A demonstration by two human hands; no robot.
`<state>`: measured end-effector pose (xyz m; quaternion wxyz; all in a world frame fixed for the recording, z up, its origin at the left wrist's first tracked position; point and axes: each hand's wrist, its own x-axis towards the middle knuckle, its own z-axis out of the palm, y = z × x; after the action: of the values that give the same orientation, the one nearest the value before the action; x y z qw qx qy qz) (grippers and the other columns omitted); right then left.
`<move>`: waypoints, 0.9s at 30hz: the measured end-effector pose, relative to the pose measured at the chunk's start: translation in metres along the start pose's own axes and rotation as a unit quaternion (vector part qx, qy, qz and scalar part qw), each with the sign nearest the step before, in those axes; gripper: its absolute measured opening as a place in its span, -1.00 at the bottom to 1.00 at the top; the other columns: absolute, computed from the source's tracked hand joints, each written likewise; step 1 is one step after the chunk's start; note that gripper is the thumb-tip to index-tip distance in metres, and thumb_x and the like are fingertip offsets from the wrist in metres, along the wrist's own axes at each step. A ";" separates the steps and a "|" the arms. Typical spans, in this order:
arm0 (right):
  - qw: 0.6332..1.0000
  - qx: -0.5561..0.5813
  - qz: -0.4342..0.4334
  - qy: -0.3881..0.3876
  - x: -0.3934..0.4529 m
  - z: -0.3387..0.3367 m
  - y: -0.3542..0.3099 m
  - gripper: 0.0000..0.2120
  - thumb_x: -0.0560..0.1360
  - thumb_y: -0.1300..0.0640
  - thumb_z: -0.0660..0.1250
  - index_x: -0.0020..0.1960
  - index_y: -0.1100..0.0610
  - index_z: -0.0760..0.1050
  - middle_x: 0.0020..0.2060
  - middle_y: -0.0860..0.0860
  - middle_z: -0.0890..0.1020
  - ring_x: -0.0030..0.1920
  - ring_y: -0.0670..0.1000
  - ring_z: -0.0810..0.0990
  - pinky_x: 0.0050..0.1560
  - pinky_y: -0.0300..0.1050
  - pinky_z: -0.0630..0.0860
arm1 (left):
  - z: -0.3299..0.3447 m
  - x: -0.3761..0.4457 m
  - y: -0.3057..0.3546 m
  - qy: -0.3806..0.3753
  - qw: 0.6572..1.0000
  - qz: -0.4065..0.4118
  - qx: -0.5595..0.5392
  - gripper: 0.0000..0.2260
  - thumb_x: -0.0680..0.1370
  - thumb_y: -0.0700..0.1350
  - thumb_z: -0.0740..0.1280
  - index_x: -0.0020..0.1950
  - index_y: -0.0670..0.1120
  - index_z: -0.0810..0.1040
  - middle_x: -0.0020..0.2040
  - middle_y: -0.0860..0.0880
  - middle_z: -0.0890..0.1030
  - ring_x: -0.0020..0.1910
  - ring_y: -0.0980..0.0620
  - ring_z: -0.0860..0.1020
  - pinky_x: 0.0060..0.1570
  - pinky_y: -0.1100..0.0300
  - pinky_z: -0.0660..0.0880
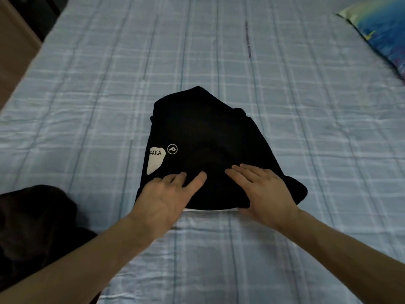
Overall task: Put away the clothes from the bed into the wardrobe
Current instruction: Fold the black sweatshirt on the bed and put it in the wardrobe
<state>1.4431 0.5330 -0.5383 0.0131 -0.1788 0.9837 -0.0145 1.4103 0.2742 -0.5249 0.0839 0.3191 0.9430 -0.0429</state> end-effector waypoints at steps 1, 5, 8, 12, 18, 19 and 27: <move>1.000 -0.001 0.001 0.001 0.000 0.000 0.000 -0.06 0.12 -0.21 0.63 0.41 0.05 0.45 0.30 0.04 0.59 0.26 0.11 0.58 0.19 0.05 0.54 | -0.003 0.001 0.003 -0.004 1.000 -0.003 -0.008 -0.01 0.09 -0.40 0.57 0.44 -0.01 0.27 0.01 -0.22 0.67 -0.20 -0.18 0.67 -0.39 0.01 0.61; 1.000 -0.005 0.019 -0.001 -0.014 0.022 -0.010 -0.01 0.19 -0.18 0.62 0.50 0.07 0.30 0.40 0.10 0.48 0.40 0.17 0.43 0.38 0.14 0.41 | 0.004 0.003 0.027 -0.028 0.999 -0.025 -0.034 -0.03 0.34 -0.18 0.56 0.49 0.07 -0.06 0.39 -0.16 0.36 0.17 -0.16 0.53 0.00 0.00 0.56; 1.000 -0.026 0.014 0.001 -0.020 0.036 -0.015 -0.04 0.24 -0.02 0.61 0.52 0.11 0.26 0.44 0.17 0.42 0.46 0.23 0.37 0.44 0.20 0.33 | 0.020 0.002 0.029 -0.020 0.999 -0.034 -0.028 0.13 0.10 -0.07 0.69 0.51 -0.01 0.09 0.30 -0.16 0.49 0.07 -0.16 0.59 -0.16 0.00 0.60; 0.999 -0.041 0.017 -0.002 -0.013 0.031 -0.016 -0.09 0.15 0.16 0.65 0.45 0.14 0.39 0.37 0.16 0.51 0.38 0.23 0.48 0.34 0.18 0.45 | 0.027 0.005 0.016 0.011 1.000 -0.023 -0.012 0.00 -0.09 -0.26 0.66 0.32 -0.17 0.39 -0.13 -0.12 0.60 -0.34 -0.09 0.56 -0.51 0.12 0.45; 0.999 0.008 0.042 0.007 0.002 -0.042 -0.019 -0.24 0.01 0.09 0.68 0.18 0.07 0.56 0.02 -0.01 0.66 -0.03 0.08 0.67 -0.16 -0.03 0.65 | -0.043 0.000 0.007 0.036 0.999 -0.005 0.026 -0.37 -0.12 -0.29 0.64 -0.11 -0.09 0.53 -0.33 -0.01 0.49 -0.47 0.03 0.44 -0.55 0.19 0.12; 0.999 0.016 0.045 0.008 0.002 -0.061 -0.020 -0.27 0.05 0.05 0.67 0.19 0.06 0.54 0.03 -0.02 0.64 -0.02 0.07 0.65 -0.16 -0.04 0.64 | -0.064 -0.004 0.004 0.052 0.998 0.003 0.022 -0.37 -0.12 -0.27 0.65 -0.12 -0.09 0.52 -0.33 -0.01 0.49 -0.48 0.02 0.45 -0.55 0.19 0.12; 0.999 0.010 0.022 0.048 -0.038 -0.240 -0.056 -0.37 0.12 0.00 0.60 0.15 0.04 0.52 -0.03 -0.01 0.55 -0.07 0.09 0.56 -0.23 0.02 0.58 | -0.214 -0.090 0.003 0.089 0.994 0.034 0.050 -0.31 -0.02 -0.14 0.67 0.06 -0.09 0.52 -0.19 -0.04 0.50 -0.39 -0.02 0.47 -0.58 0.18 0.21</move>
<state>1.4908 0.4997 -0.2956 -0.0317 -0.1563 0.9867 -0.0325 1.4542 0.2519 -0.2983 -0.0152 0.3578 0.9319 -0.0583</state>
